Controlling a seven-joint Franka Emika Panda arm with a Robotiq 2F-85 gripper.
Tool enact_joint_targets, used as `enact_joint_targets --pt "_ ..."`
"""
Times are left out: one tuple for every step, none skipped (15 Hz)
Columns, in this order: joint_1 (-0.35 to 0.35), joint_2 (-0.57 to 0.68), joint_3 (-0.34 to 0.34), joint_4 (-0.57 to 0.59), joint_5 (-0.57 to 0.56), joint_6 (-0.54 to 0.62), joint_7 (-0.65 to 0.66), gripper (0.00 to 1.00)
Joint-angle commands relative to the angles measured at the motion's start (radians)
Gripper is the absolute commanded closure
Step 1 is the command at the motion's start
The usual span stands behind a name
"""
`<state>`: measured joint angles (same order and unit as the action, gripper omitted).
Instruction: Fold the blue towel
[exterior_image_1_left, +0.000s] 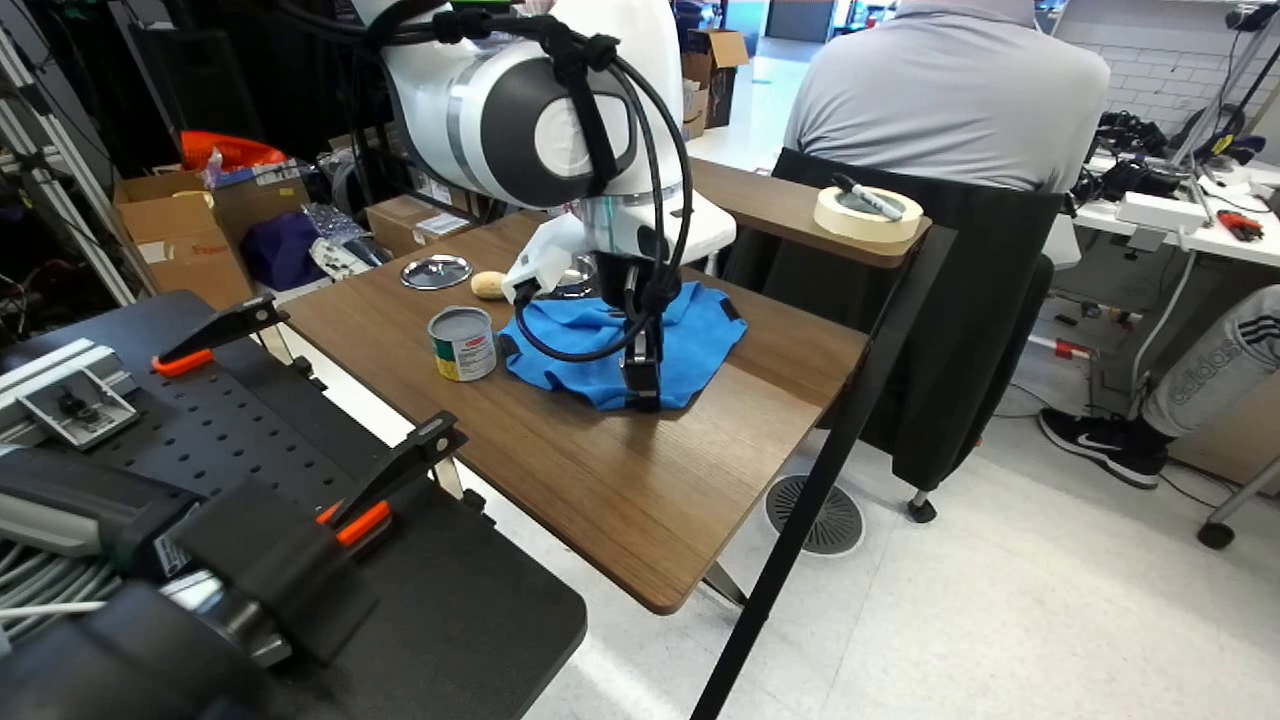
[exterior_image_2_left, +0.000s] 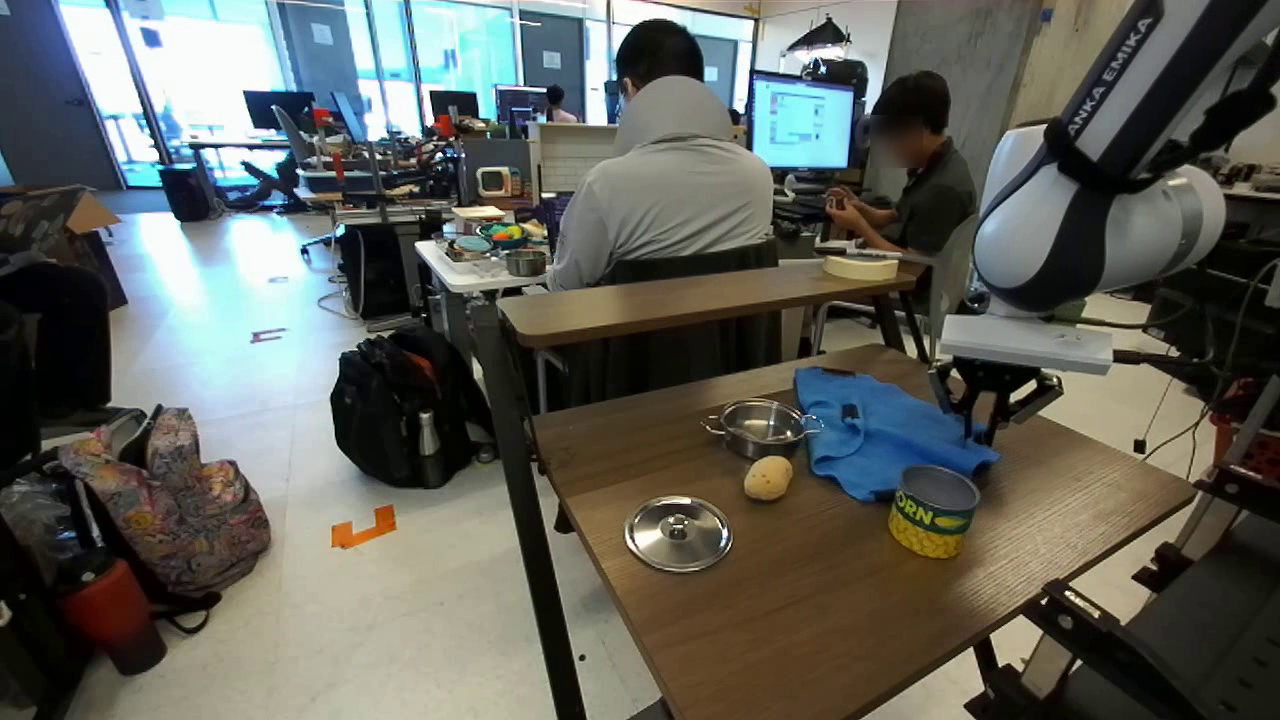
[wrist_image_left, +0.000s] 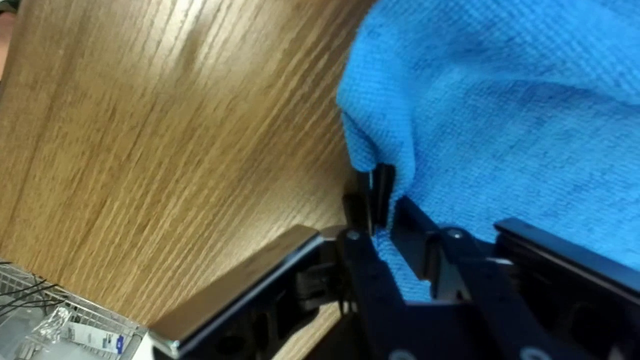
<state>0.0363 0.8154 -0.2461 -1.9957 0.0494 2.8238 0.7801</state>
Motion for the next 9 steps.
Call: enact_joint_targets --pt "-0.025 0.018 0.013 0.026 0.054 0.015 -0.045 1.0" --pt "-0.031 0.013 0.016 0.025 0.064 0.013 -0.052 1.0" --pt "-0.041 0.003 0.018 0.019 0.075 0.017 -0.059 1.0" --pt "-0.048 -0.008 0.019 0.011 0.085 0.016 -0.065 0.99" --pt "-0.061 -0.029 0.022 -0.004 0.096 0.006 -0.074 0.99" --pt "-0.071 -0.052 0.022 -0.023 0.109 0.001 -0.084 0.99" --pt "-0.078 -0.076 0.018 -0.045 0.12 0.001 -0.088 0.99" --pt "-0.095 -0.104 0.024 -0.068 0.131 0.005 -0.108 0.99" --pt "-0.105 -0.133 0.023 -0.092 0.141 0.01 -0.12 0.99"
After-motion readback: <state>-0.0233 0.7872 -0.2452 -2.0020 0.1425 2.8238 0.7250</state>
